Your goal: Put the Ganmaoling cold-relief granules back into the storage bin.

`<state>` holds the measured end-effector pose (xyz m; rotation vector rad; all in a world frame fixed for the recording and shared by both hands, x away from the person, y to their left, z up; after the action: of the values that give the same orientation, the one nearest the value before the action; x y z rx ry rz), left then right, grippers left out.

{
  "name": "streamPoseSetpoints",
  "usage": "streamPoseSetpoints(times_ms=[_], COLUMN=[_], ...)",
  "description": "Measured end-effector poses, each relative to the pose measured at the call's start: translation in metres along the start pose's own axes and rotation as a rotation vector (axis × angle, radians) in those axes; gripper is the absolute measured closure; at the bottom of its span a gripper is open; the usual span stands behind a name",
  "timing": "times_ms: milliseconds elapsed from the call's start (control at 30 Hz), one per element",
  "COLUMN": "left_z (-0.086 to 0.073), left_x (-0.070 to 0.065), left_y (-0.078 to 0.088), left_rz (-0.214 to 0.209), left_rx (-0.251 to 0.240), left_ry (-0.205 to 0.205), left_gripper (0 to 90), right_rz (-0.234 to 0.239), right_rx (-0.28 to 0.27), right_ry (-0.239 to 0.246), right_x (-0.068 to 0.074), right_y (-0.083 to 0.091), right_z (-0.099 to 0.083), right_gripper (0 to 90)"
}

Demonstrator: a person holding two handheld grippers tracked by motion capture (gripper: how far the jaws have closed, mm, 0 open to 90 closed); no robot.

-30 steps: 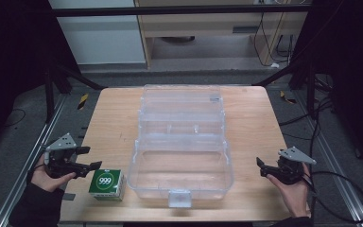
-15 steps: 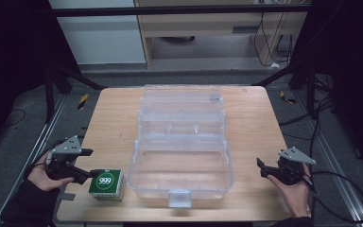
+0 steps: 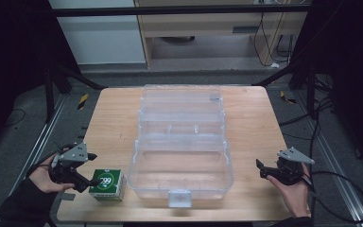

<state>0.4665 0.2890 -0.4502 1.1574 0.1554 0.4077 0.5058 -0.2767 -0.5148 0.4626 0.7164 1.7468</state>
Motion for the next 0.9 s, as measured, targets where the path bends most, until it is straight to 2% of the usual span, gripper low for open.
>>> streamPoseSetpoints(times_ms=[67, 533, 900], left_z=[0.0, 0.001, -0.002], left_x=[-0.003, -0.015, -0.021], left_y=[-0.003, -0.018, -0.028], left_rz=[-0.014, -0.038, -0.053], left_rx=[0.014, 0.107, 0.151], left_ry=[-0.023, -0.119, -0.145], left_gripper=[10.3, 6.1, 2.2], right_rz=[0.0, 0.011, 0.013], right_rx=[0.002, 0.02, 0.035], right_ry=[0.005, 0.017, 0.024], right_x=[0.0, 0.002, 0.003], right_y=[-0.001, -0.003, -0.005], right_z=[0.0, -0.003, -0.005], right_gripper=[5.4, 4.4, 3.3])
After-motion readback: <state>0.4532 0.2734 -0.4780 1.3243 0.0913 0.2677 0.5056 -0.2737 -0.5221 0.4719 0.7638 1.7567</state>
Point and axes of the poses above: each handheld gripper's, and its own axes: y roughly backward along the jaws, z roughly out of its top, x roughly to its left, the point moved 9 cm from there along -y, roughly forward along the jaws, and after that the axes turned 10 degrees about x, right-handed, at the moved point
